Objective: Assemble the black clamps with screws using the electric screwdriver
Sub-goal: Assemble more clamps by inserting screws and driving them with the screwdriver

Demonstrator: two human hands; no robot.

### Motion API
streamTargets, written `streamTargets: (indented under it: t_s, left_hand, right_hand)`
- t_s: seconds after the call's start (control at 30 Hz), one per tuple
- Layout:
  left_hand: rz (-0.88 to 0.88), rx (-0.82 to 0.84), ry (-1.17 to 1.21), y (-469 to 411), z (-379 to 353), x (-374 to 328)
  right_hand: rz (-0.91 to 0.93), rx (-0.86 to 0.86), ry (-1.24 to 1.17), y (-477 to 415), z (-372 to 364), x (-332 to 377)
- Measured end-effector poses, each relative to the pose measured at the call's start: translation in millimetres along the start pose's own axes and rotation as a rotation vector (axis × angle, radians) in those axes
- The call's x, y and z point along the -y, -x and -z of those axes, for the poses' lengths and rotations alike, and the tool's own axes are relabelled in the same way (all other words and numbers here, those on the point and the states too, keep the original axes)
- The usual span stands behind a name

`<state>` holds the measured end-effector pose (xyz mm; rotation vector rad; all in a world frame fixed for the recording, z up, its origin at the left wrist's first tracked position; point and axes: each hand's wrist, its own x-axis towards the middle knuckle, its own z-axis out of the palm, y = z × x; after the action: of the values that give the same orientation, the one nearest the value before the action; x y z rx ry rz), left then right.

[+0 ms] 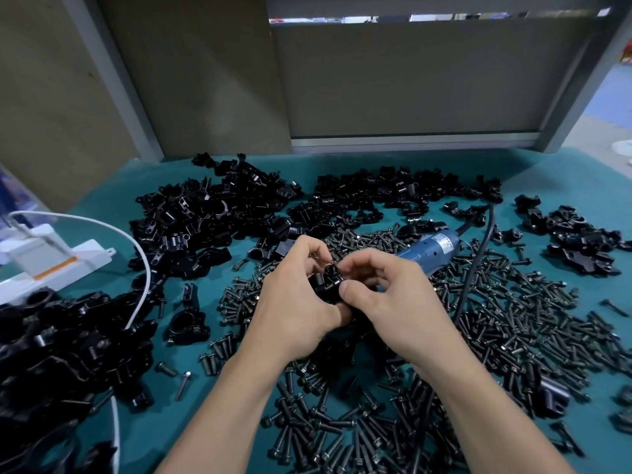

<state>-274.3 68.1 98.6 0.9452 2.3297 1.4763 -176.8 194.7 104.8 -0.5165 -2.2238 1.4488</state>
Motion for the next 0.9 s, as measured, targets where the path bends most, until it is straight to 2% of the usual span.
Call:
streamTargets:
  t_s: [0.13,0.23,0.43,0.6,0.77,0.9]
  left_hand:
    - [0.039,0.034,0.082,-1,0,-3]
    - [0.050,0.047,0.122,-1,0,-6]
    - [0.103,0.116,0.182,-1,0,-1]
    - [0.107,0.092,0.097,-1,1,-2]
    - [0.071,0.016,0.000,4,1,-4]
    - [0.039,-0.014,-0.030,5,0,-5]
  right_hand:
    - [-0.022,0.061,0.013,0,0,-1]
    - [-0.025,0.022,-0.029,0,2,0]
    - [0.110,0.028,-0.005,4,4,4]
    - [0.297,-0.049,0.176,10,1,8]
    - [0.451,-0.043,0.159,12,-3,6]
    - [0.477,-0.031,0.128,12,-5,4]
